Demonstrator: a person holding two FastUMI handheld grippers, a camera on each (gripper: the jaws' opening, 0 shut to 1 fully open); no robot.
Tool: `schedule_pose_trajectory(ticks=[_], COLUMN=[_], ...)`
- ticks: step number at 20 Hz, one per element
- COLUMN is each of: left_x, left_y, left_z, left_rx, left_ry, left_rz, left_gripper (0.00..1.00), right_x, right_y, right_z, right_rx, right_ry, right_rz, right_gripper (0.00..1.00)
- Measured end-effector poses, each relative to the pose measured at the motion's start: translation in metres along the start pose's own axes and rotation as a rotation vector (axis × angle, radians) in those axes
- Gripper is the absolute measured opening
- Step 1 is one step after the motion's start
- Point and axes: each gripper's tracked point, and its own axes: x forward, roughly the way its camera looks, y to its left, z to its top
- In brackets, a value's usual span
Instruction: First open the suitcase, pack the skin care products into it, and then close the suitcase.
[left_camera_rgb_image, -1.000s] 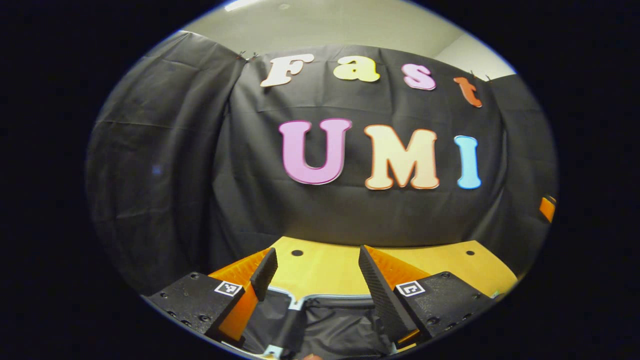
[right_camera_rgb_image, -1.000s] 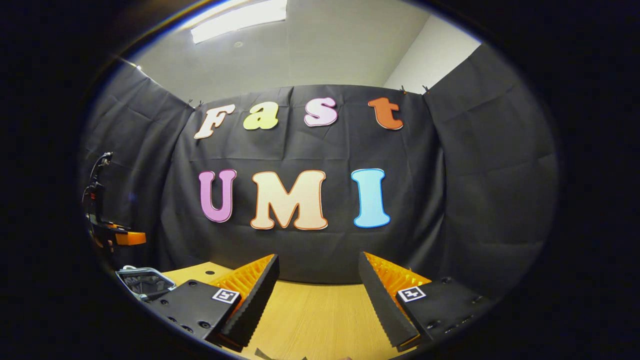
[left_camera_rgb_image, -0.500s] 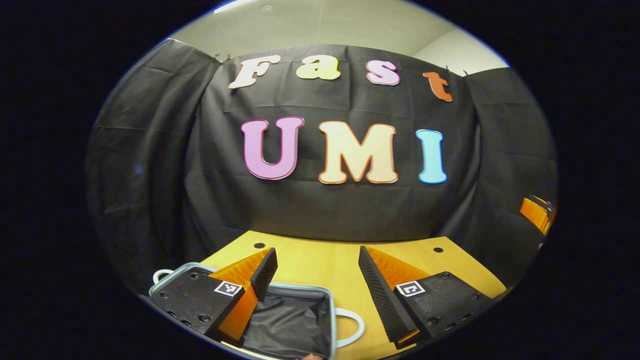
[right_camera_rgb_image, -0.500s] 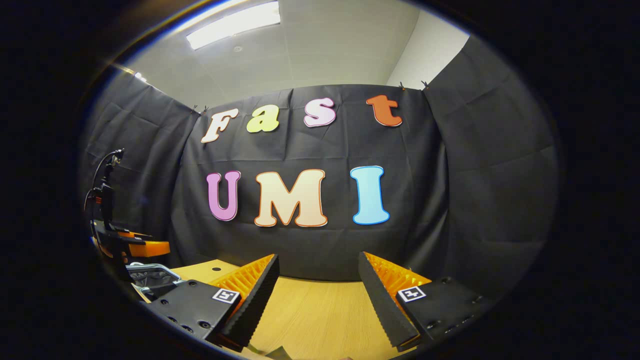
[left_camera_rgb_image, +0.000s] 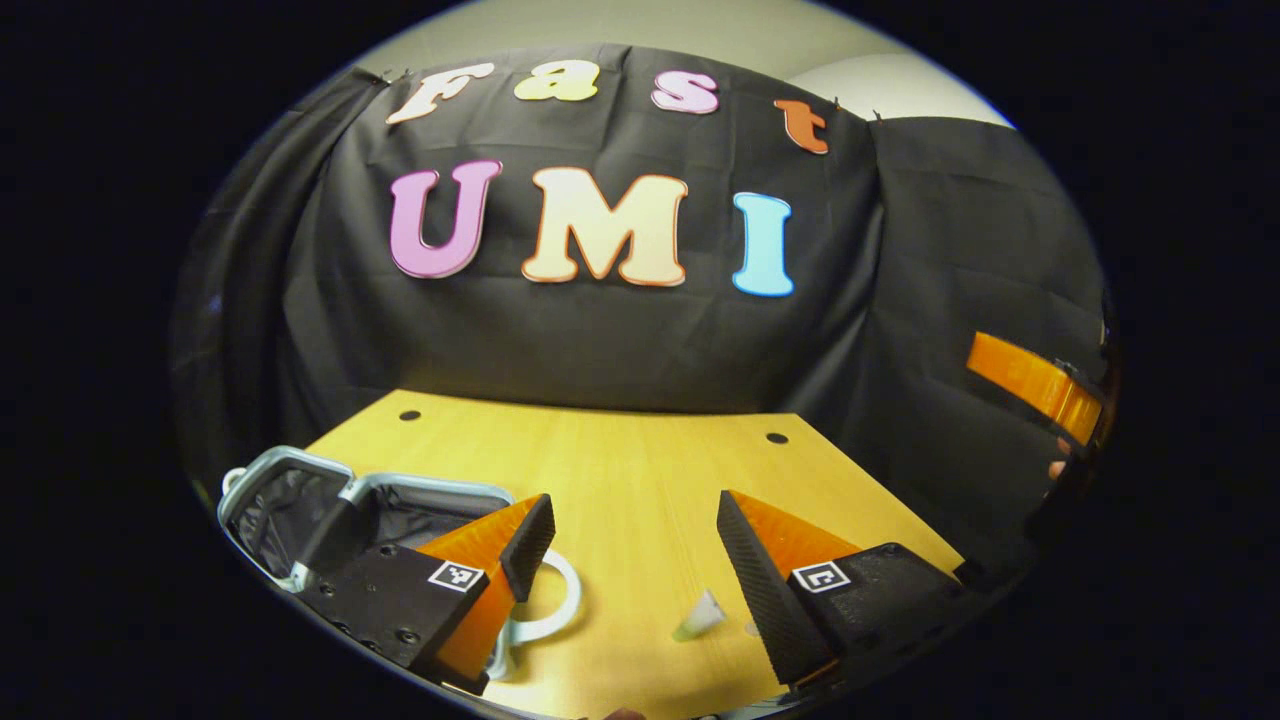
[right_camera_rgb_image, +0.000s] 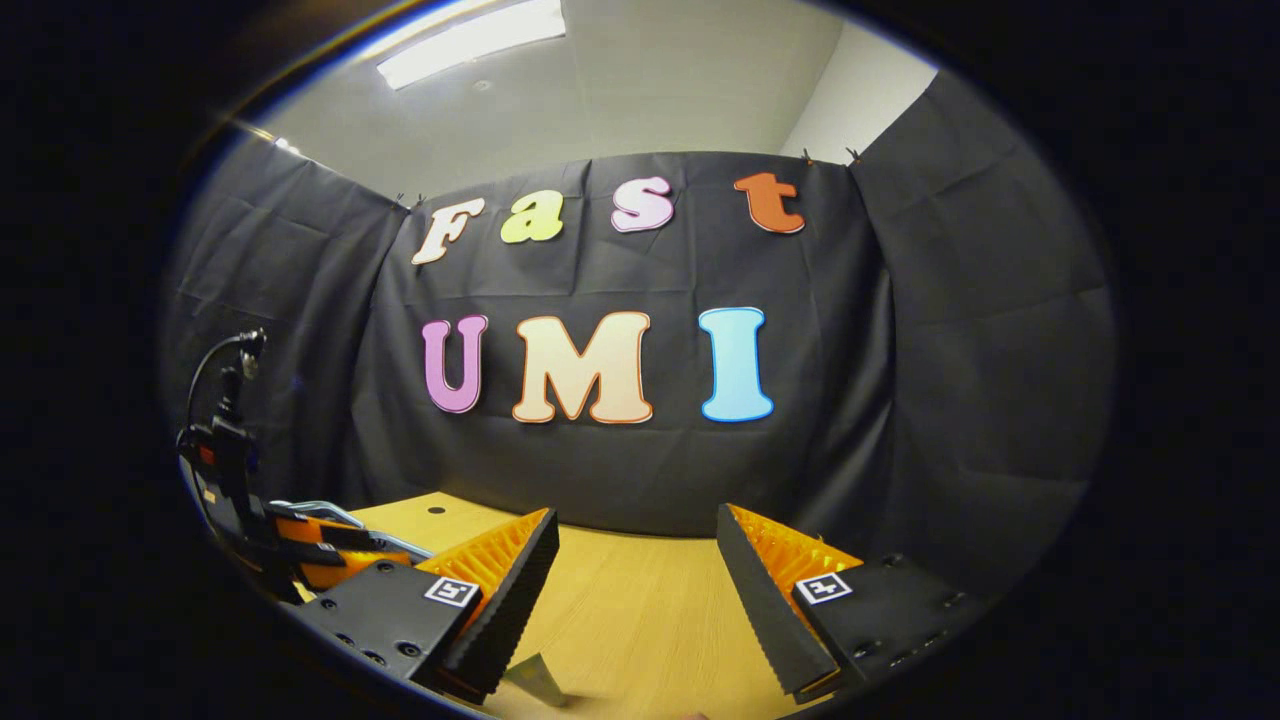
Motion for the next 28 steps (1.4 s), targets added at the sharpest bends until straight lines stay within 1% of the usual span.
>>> schedule_pose_trajectory(ticks=[3, 6, 9, 11, 12, 14, 16, 17, 18, 19, 21, 22, 25, 28], left_x=[0.009, 0.018, 0.027, 0.035, 0.040, 0.048, 0.057, 0.062, 0.063, 0.064, 0.066, 0.064, 0.052, 0.038], left_y=[-0.018, -0.033, -0.040, -0.041, -0.043, -0.043, -0.040, -0.038, -0.037, -0.035, -0.041, -0.040, -0.038, -0.036], left_z=[-0.033, -0.073, -0.111, -0.128, -0.139, -0.155, -0.164, -0.167, -0.172, -0.174, -0.174, -0.168, -0.147, -0.120], left_rx=[0.000, -0.035, -0.050, -0.065, -0.079, -0.104, -0.118, -0.123, -0.129, -0.125, -0.140, -0.132, -0.067, -0.038], left_ry=[0.052, 0.118, 0.184, 0.208, 0.226, 0.259, 0.275, 0.280, 0.290, 0.300, 0.312, 0.307, 0.319, 0.309], left_rz=[-0.050, -0.093, -0.110, -0.114, -0.122, -0.127, -0.115, -0.111, -0.114, -0.112, -0.140, -0.142, -0.149, -0.152], left_gripper=[0.96, 0.94, 0.93, 0.89, 0.84, 0.78, 0.73, 0.59, 0.41, 0.31, 0.20, 0.14, 0.12, 0.12], right_x=[-0.008, -0.017, -0.021, -0.025, -0.027, -0.030, -0.033, -0.034, -0.035, -0.035, -0.037, -0.037, -0.040, -0.039], right_y=[-0.003, -0.005, -0.006, -0.008, -0.009, -0.007, -0.004, -0.002, 0.002, 0.008, 0.020, 0.025, 0.045, 0.062], right_z=[-0.007, -0.019, -0.026, -0.034, -0.038, -0.048, -0.057, -0.061, -0.070, -0.081, -0.098, -0.104, -0.121, -0.134], right_rx=[-0.033, -0.070, -0.091, -0.109, -0.115, -0.117, -0.123, -0.126, -0.121, -0.113, -0.095, -0.091, -0.065, -0.034], right_ry=[0.018, 0.056, 0.077, 0.094, 0.105, 0.125, 0.145, 0.152, 0.167, 0.190, 0.226, 0.235, 0.252, 0.248], right_rz=[0.000, 0.001, -0.001, -0.009, -0.011, -0.011, -0.005, 0.000, 0.013, 0.027, 0.058, 0.069, 0.112, 0.155], right_gripper=[0.98, 0.98, 0.99, 0.99, 0.98, 0.99, 0.99, 0.99, 0.99, 0.99, 0.99, 0.99, 0.99, 0.99])
